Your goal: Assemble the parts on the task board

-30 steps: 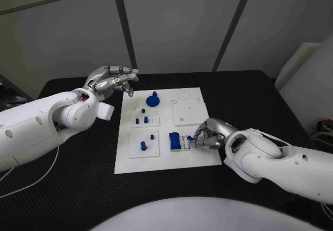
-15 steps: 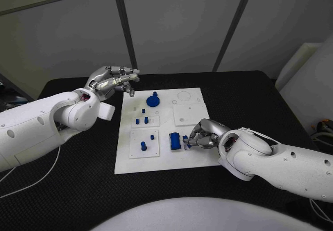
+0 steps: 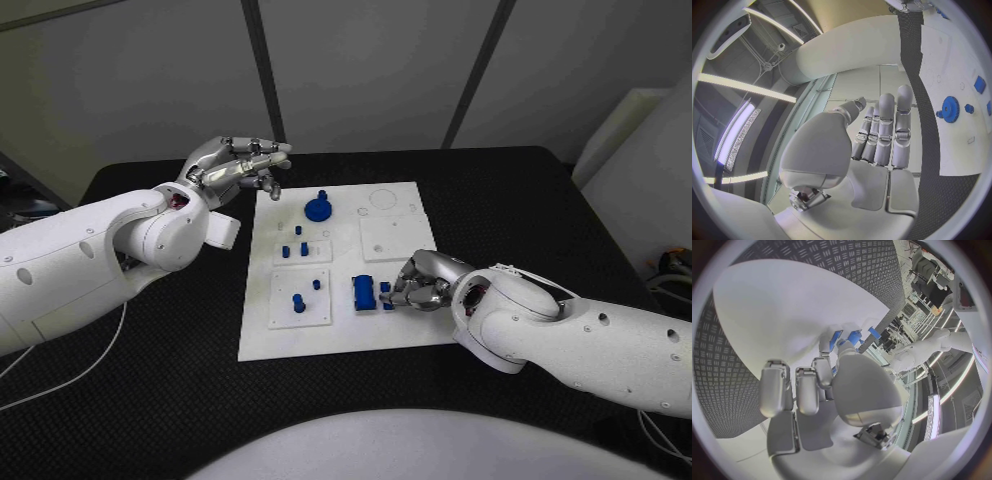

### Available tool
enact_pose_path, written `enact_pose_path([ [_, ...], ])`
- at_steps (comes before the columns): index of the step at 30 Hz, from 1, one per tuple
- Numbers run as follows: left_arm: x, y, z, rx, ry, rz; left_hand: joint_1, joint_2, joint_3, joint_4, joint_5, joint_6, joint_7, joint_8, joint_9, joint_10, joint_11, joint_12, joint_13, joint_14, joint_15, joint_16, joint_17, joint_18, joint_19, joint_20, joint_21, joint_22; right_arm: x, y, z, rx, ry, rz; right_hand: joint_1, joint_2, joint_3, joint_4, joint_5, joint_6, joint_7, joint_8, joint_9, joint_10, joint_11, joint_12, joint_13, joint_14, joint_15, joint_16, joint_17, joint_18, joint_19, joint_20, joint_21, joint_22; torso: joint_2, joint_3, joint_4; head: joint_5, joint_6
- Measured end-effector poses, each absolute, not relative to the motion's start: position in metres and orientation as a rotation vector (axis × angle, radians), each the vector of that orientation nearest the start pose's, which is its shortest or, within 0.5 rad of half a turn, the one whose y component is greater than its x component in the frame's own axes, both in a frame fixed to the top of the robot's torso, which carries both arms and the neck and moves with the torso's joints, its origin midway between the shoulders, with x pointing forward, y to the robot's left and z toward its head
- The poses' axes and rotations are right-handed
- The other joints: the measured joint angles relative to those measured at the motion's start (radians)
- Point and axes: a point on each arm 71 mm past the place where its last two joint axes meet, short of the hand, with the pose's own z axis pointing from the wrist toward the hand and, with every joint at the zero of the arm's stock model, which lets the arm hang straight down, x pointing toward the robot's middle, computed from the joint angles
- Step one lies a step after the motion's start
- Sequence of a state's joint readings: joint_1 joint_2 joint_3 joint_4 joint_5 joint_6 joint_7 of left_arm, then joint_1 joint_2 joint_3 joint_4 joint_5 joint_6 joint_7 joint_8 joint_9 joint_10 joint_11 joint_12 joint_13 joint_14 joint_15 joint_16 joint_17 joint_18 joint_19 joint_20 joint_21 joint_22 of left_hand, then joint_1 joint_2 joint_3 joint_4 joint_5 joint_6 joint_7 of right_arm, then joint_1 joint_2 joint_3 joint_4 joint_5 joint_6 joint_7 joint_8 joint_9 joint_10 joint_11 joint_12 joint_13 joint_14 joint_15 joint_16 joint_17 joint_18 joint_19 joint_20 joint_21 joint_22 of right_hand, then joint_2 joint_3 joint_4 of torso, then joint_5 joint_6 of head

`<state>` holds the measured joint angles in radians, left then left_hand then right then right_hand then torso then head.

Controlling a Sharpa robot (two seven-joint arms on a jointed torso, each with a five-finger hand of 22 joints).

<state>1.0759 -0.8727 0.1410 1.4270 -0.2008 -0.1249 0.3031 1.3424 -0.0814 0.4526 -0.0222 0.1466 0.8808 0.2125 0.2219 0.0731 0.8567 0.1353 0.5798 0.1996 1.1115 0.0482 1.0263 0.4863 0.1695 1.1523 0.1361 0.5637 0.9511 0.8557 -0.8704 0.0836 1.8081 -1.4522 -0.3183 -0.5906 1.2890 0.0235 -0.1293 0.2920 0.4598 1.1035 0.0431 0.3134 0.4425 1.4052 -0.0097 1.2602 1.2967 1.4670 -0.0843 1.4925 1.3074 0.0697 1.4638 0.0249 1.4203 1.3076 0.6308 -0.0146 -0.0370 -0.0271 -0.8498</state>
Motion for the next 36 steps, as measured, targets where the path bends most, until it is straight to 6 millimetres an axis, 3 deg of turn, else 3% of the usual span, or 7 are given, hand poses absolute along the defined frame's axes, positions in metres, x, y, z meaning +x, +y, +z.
enact_pose_path([
  [5, 0.502, 0.246, -0.183, -1.006, 1.493, -1.556, 0.0, 0.0, 0.0, 0.0, 0.0, 0.0, 0.0, 0.0, 0.0, 0.0, 0.0, 0.0, 0.0, 0.0, 0.0, 0.0, 0.0, 0.0, 0.0, 0.0, 0.0, 0.0, 0.38, -0.161, -0.269, 0.214, 2.018, 0.531, -0.07, 0.002, -0.043, -0.002, -0.099, 0.002, 0.002, 0.0, 0.01, 0.016, -0.012, 0.002, 0.001, 0.0, 0.0, 0.0, 0.0, 0.0, 0.0, 0.0, 0.0, 0.0, 0.0, 0.0, 0.0, -0.001, 0.0],
  [14, 0.502, 0.246, -0.183, -1.007, 1.493, -1.555, 0.0, 0.0, 0.0, 0.0, 0.0, 0.0, 0.0, 0.0, 0.0, 0.0, 0.0, 0.0, 0.0, 0.0, 0.0, 0.0, 0.0, 0.0, 0.0, 0.0, 0.0, 0.0, 0.378, -0.167, -0.266, 0.219, 1.992, 0.542, -0.076, -0.005, -0.067, -0.003, -0.143, -0.022, 0.01, -0.001, 0.017, 0.01, -0.012, -0.009, -0.005, 0.0, 0.0, -0.001, 0.0, 0.0, 0.0, 0.0, -0.001, 0.0, -0.002, 0.0005, 0.0, 0.002, 0.005],
  [21, 0.504, 0.251, -0.185, -1.012, 1.488, -1.542, 0.0, 0.0, -0.003, 0.003, 0.0, -0.004, -0.004, 0.0, 0.0, 0.0, 0.0, 0.0, -0.001, 0.0, 0.0, 0.0, -0.001, 0.0, 0.0, 0.0, 0.0, 0.0, 0.383, -0.185, -0.26, 0.286, 1.913, 0.625, -0.078, -0.008, -0.091, -0.003, -0.146, -0.129, 0.054, -0.071, -0.003, -0.125, 0.027, -0.204, -0.162, -0.002, 0.027, -0.088, 0.0, 0.003, -0.084, 0.025, -0.116, -0.134, -0.007, -0.0011, -0.0008, 0.002, 0.017],
  [23, 0.506, 0.252, -0.186, -1.015, 1.485, -1.537, 0.0, 0.0, -0.003, 0.003, 0.0, -0.004, -0.003, 0.0, 0.0, 0.0, 0.0, 0.0, -0.001, 0.0, 0.0, 0.0, -0.001, 0.0, 0.0, 0.0, 0.0, -0.001, 0.394, -0.191, -0.257, 0.32, 1.884, 0.655, -0.044, -0.005, -0.093, -0.01, -0.123, -0.138, 0.063, -0.082, -0.007, -0.184, 0.034, -0.298, -0.239, 0.002, 0.031, -0.135, -0.038, 0.031, -0.126, 0.033, -0.18, -0.217, -0.012, -0.0025, -0.0009, 0.001, 0.024],
  [29, 0.511, 0.252, -0.193, -1.038, 1.472, -1.518, -0.007, 0.007, -0.015, 0.015, 0.0, -0.013, -0.002, 0.024, 0.001, -0.006, 0.001, 0.016, -0.006, -0.108, 0.013, -0.079, -0.047, 0.0, -0.084, 0.014, -0.069, -0.037, 0.443, -0.22, -0.253, 0.528, 1.8, 0.785, 0.121, 0.019, -0.059, -0.061, -0.11, -0.165, 0.09, -0.112, -0.018, -0.386, 0.066, -0.626, -0.513, -0.156, 0.065, -0.56, -0.474, 0.095, -0.37, 0.064, -0.574, -0.654, -0.034, -0.006, 0.0009, -0.001, 0.045],
  [32, 0.515, 0.253, -0.197, -1.057, 1.454, -1.506, -0.012, 0.012, -0.027, 0.027, 0.0, -0.013, -0.002, 0.043, 0.004, -0.015, 0.01, 0.019, -0.016, -0.182, 0.023, -0.184, -0.104, 0.0, -0.159, 0.027, -0.138, -0.08, 0.465, -0.228, -0.254, 0.626, 1.758, 0.866, 0.218, 0.021, -0.031, -0.091, -0.217, -0.19, 0.114, -0.132, -0.032, -0.447, 0.089, -0.784, -0.664, -0.299, 0.103, -0.794, -0.644, 0.094, -0.456, 0.09, -0.731, -0.763, -0.052, -0.009, 0.0044, -0.005, 0.059],
  [36, 0.523, 0.254, -0.203, -1.091, 1.417, -1.486, -0.02, 0.004, -0.035, 0.053, -0.002, 0.003, -0.002, 0.041, 0.0, 0.009, 0.024, -0.065, -0.073, -0.219, 0.049, -0.422, -0.221, 0.0, -0.272, 0.064, -0.277, -0.191, 0.491, -0.233, -0.261, 0.737, 1.699, 0.974, 0.281, 0.023, -0.021, -0.105, -0.272, -0.185, 0.124, -0.17, -0.073, -0.411, 0.118, -0.918, -0.85, -0.385, 0.136, -0.997, -0.775, 0.103, -0.518, 0.13, -0.907, -0.881, -0.076, -0.015, 0.0088, -0.006, 0.078],
])
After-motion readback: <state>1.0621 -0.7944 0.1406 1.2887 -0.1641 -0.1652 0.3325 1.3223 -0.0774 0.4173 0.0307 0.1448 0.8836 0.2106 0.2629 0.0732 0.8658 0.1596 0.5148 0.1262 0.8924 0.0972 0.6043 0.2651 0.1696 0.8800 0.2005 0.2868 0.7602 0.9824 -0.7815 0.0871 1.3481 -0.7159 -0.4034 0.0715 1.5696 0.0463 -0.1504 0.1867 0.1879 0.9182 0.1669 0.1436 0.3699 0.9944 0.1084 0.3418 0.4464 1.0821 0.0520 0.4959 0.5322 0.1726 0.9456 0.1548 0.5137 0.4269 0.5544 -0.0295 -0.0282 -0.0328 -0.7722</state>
